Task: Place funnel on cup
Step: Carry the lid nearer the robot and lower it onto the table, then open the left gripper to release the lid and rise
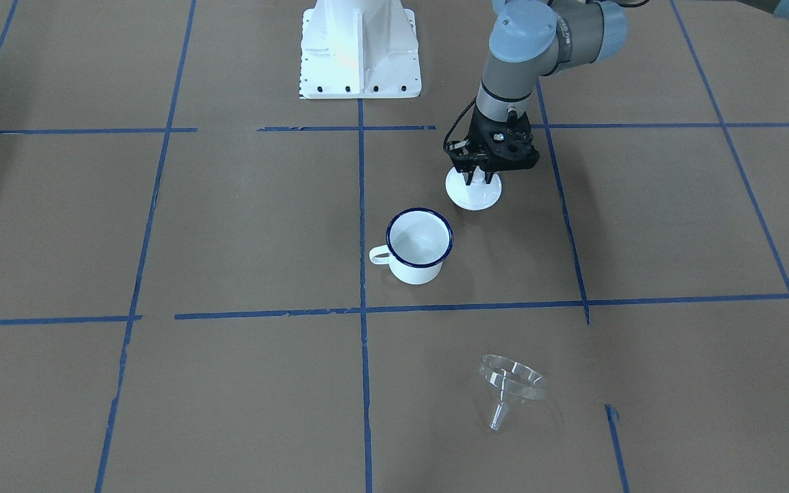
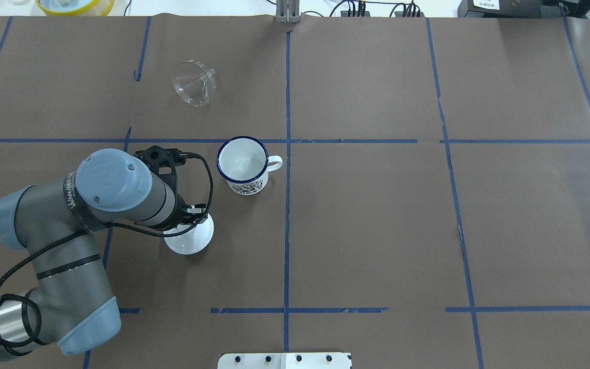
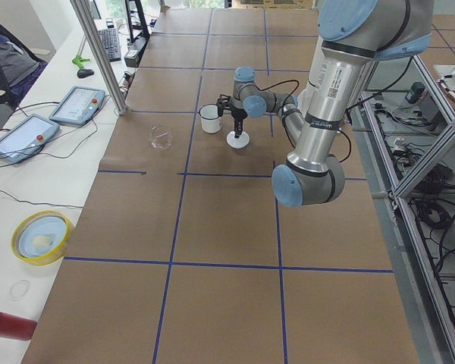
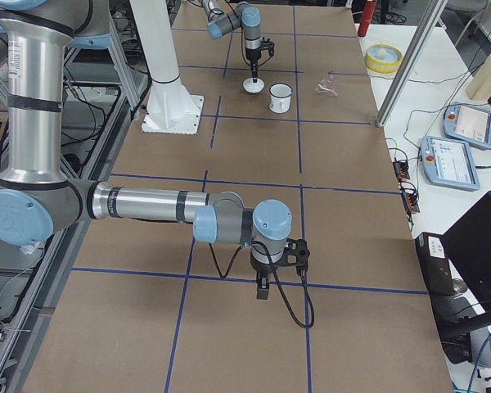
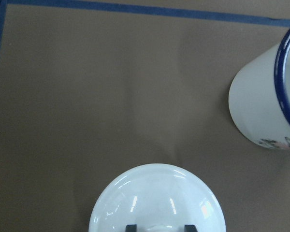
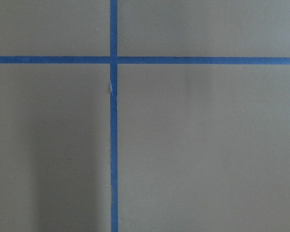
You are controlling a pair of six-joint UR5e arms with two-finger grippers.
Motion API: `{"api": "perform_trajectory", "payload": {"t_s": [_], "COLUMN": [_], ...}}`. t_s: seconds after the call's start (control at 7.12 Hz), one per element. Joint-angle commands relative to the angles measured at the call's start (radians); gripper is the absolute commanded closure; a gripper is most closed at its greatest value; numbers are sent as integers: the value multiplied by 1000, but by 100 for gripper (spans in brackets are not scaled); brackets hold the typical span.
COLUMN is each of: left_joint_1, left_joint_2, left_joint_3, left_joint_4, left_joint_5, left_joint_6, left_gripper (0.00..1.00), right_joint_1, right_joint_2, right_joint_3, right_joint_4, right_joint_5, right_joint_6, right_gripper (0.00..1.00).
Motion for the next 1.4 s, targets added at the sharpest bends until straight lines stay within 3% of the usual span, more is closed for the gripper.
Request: {"api": "perform_trajectory", "payload": {"t_s": [0.0, 0.28, 0.42, 0.56, 0.7, 0.98, 1.26], "left_joint_1": [13, 15, 15, 15, 15, -12, -191], "left_joint_2": [-1, -7, -8, -10, -10, -25, -62], "left_joint_3": [11, 20, 22, 22, 16, -64, -86], "left_joint_4": [-2, -2, -2, -2, -2, 8, -15], "left_joint_5": [1, 1, 1, 1, 3, 0, -2], "left_joint_6": [-2, -1, 1, -2, -5, 1, -61], "left_gripper": [100, 100, 82, 34, 0, 0, 0], "right_joint_1": [0, 0, 0, 0, 0, 0, 0], "right_joint_2": [0, 0, 0, 0, 0, 0, 0], "right_joint_3": [0, 0, 0, 0, 0, 0, 0], "right_joint_4": [0, 0, 0, 0, 0, 0, 0], "right_joint_5": [0, 0, 0, 0, 0, 0, 0], "right_joint_6": [0, 0, 0, 0, 0, 0, 0], "right_gripper": [0, 0, 0, 0, 0, 0, 0]}}
